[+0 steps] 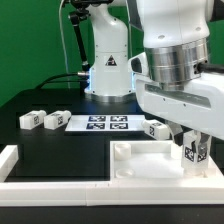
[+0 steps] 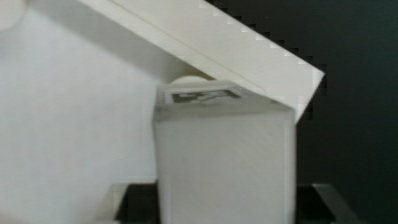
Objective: Assemble square table
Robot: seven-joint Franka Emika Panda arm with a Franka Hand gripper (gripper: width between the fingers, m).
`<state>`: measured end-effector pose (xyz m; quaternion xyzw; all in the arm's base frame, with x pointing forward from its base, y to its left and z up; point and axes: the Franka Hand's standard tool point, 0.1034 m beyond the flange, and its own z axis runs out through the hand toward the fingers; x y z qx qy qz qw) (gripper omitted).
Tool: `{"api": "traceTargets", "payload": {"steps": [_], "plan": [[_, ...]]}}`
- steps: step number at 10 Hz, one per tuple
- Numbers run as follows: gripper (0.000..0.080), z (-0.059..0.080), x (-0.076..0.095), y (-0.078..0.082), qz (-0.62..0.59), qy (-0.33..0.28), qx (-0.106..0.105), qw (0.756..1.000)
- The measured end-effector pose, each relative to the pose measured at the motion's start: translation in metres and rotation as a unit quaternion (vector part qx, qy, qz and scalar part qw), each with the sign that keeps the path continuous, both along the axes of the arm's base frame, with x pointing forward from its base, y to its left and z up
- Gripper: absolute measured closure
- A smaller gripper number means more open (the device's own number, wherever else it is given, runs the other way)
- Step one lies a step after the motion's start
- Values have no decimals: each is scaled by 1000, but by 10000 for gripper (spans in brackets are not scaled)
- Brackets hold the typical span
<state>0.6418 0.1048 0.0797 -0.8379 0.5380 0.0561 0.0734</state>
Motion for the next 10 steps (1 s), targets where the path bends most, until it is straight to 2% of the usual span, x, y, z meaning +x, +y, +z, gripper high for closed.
{"api": "traceTargets", "payload": {"steps": [1,2,3,4,5,7,8,10], "plan": [[496,0,-2,2,-16,0,-3,1000],[434,0,-2,1,21,-7,-4,1000],[300,-1,-2,3,24,-7,-3,1000],[300,0,-3,6,105,-22,-10,994],[182,2,-4,12,200,-37,-23,979],[160,0,-4,10,263,-47,-18,963],[151,0,-4,11,328,-56,-20,943],[151,2,-4,19,462,-73,-33,883]]}}
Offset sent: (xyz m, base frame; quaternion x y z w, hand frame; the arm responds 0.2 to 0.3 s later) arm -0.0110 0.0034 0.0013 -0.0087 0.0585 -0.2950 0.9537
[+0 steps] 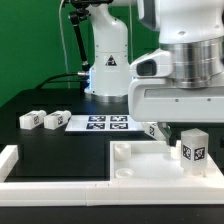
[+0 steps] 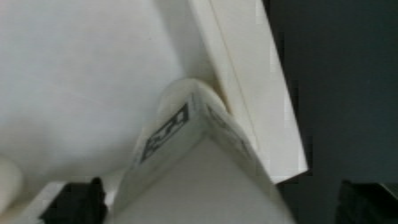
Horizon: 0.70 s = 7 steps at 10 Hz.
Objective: Assemble square table
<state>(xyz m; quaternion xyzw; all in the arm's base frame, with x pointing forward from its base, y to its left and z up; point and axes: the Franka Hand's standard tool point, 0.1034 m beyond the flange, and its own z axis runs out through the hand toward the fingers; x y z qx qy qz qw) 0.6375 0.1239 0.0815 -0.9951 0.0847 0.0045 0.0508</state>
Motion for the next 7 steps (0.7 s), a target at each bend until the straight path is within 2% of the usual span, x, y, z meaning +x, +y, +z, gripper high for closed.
{"api": "traceTargets", "payload": {"steps": [1,3,4,5,6,7], "plan": [[151,1,2,0,70,-16,0,997],[151,1,0,-1,92,-28,1,995],[278,1,1,0,81,-26,2,996],[278,1,0,0,83,-26,2,996],[417,1,1,0,53,-24,4,998],[496,0,1,-4,10,-19,2,1000]]}}
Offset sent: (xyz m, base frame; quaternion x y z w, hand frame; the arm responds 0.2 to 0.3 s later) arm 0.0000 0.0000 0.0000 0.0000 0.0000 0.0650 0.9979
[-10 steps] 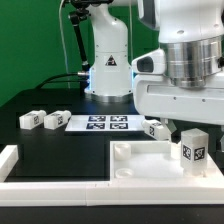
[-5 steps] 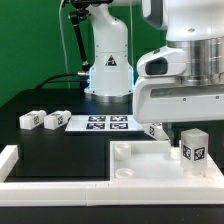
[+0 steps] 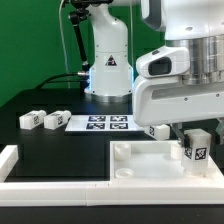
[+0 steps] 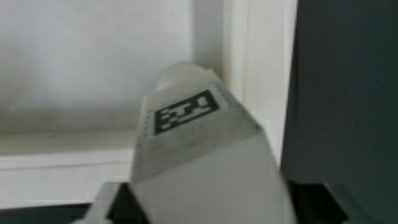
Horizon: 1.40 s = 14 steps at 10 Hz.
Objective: Assemble square table
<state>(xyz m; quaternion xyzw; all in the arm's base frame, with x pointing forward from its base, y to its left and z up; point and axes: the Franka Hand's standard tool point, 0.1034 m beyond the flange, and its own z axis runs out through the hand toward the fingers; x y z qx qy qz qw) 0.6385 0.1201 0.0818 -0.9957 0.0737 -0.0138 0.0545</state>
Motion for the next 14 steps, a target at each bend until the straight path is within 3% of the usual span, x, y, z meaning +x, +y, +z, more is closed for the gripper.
{"api": "traceTargets", "payload": {"steps": [3,5,6,8,10,11,13,14], "plan": [[496,-1,0,-2,-100,11,4,995],[496,-1,0,-5,-235,26,3,972],[496,-1,-1,-5,-304,40,7,952],[496,-2,-1,-8,-466,64,23,882],[496,-3,-3,-11,-536,70,30,841],[496,-3,-4,-9,-537,71,30,840],[257,-4,-4,-8,-526,71,30,847],[257,-4,-4,-2,-465,56,22,883]]}}
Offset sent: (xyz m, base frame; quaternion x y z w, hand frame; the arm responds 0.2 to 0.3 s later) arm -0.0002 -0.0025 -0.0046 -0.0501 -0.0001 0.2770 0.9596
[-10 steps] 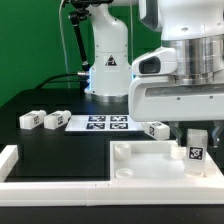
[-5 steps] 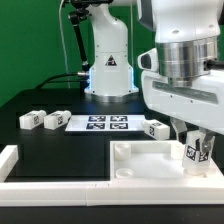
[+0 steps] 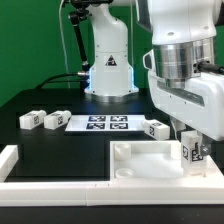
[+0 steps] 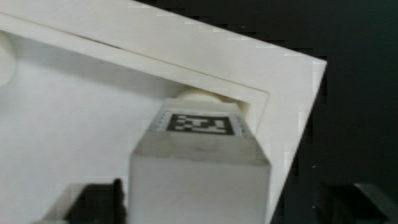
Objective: Assemble square table
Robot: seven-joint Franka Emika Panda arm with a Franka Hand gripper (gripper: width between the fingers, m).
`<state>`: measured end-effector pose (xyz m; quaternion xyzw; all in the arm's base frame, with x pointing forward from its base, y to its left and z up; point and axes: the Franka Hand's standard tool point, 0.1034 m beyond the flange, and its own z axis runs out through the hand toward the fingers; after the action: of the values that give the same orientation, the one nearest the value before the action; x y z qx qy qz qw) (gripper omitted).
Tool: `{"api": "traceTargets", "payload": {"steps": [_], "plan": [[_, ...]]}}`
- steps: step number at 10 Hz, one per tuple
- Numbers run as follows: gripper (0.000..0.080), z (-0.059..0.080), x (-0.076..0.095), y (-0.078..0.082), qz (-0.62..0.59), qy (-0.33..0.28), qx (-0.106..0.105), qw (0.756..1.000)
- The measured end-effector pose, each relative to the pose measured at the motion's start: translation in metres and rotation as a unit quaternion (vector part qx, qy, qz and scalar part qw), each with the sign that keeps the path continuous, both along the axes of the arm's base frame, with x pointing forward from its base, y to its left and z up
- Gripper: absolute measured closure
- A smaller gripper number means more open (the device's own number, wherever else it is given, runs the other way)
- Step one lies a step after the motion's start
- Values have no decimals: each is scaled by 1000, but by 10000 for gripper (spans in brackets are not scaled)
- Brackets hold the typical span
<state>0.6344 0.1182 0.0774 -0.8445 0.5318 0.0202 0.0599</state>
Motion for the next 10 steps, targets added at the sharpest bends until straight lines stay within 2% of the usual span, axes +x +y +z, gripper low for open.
{"api": "traceTargets", "payload": {"steps": [1,2,4,6,7,8,10], "plan": [[172,0,1,7,94,-19,-12,995],[156,0,0,6,116,-21,-9,993],[151,-1,1,5,186,-29,-12,982],[150,-1,0,1,330,-44,-23,943],[150,-2,1,0,404,-54,-33,913],[150,-3,1,0,444,-64,-37,893],[150,-4,1,0,439,-66,-37,895]]}}
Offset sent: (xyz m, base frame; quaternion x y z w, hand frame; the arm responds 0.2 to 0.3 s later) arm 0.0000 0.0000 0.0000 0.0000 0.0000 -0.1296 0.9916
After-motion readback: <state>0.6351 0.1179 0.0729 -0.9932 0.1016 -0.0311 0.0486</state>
